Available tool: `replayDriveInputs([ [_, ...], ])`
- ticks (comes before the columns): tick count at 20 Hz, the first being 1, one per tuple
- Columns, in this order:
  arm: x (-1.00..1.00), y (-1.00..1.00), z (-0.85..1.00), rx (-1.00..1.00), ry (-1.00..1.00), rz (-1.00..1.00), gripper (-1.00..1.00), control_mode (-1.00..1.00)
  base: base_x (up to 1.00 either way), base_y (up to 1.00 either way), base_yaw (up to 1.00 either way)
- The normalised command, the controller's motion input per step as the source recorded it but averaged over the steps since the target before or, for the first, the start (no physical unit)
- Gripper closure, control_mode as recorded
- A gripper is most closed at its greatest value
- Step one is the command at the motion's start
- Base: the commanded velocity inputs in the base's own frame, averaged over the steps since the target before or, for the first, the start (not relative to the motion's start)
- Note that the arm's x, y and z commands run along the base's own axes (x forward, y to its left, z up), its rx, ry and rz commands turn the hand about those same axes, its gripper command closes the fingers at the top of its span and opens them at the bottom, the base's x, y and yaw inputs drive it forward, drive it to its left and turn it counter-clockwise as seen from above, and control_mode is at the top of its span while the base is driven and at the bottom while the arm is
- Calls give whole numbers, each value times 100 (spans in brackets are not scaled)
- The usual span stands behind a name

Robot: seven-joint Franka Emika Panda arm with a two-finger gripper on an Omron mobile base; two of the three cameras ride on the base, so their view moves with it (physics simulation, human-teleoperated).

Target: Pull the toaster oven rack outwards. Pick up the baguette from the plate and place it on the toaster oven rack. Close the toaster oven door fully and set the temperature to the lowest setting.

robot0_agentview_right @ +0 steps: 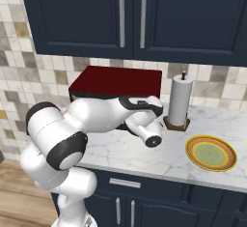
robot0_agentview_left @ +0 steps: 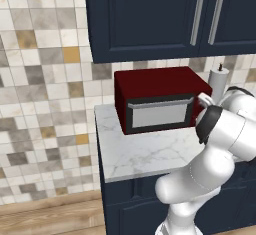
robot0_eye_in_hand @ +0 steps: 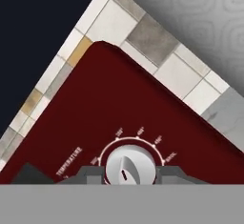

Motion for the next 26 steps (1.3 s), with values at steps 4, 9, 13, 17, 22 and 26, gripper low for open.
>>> replayDriveInputs([
  [4, 9, 0, 11, -21, -10, 0, 100, -100, 0, 0, 0],
  [9, 14, 0, 8, -21, -8, 0, 100, -100, 0, 0, 0],
  [13, 9, 0, 14, -22, -12, 0, 100, -100, 0, 0, 0],
  [17, 3, 0, 21, -23, -14, 0, 100, -100, 0, 0, 0],
  [22, 8, -3, 16, -23, -11, 0, 100, -100, 0, 0, 0],
  [26, 3, -16, 17, -21, -12, 0, 100, -100, 0, 0, 0],
])
